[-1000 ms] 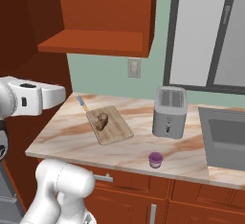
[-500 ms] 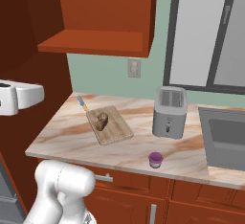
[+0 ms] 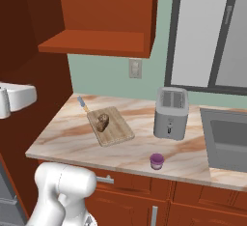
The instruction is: Pick the bread, place it on the cutting board, pick the jam, place it on the counter, and close the cabinet.
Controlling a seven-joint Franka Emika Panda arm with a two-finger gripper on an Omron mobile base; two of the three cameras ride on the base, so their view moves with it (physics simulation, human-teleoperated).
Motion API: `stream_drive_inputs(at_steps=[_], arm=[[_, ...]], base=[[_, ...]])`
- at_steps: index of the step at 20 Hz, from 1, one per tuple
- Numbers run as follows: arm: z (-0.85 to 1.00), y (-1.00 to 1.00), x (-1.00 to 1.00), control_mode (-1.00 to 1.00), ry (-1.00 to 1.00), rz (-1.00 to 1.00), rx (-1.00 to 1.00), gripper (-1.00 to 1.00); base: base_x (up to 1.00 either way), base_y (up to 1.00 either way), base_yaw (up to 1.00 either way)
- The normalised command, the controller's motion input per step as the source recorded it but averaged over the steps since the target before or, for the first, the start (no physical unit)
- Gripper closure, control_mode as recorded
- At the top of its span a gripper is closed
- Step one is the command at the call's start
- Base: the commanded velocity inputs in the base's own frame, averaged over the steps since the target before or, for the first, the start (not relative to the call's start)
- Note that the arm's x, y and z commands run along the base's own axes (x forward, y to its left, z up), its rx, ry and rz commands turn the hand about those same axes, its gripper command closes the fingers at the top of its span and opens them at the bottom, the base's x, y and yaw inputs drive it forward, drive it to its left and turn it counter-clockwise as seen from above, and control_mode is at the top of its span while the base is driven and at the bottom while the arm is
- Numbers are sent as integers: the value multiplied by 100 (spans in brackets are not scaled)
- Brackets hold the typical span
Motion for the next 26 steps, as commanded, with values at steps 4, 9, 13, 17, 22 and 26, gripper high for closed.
stream_drive_inputs(at_steps=[4,9,13,17,22,26], arm=[[-11,7,-24,-100,-9,10,-2,-100],[-8,8,-29,-100,-9,5,0,-100],[-7,8,-25,-100,-9,2,-1,-100],[-5,9,-21,-100,-9,0,0,-100],[-8,13,-19,-100,-10,0,-2,-100],[-2,9,-19,-100,-11,1,-1,-100]], base=[[0,0,0],[0,0,0],[0,0,0],[0,0,0],[0,0,0],[0,0,0]])
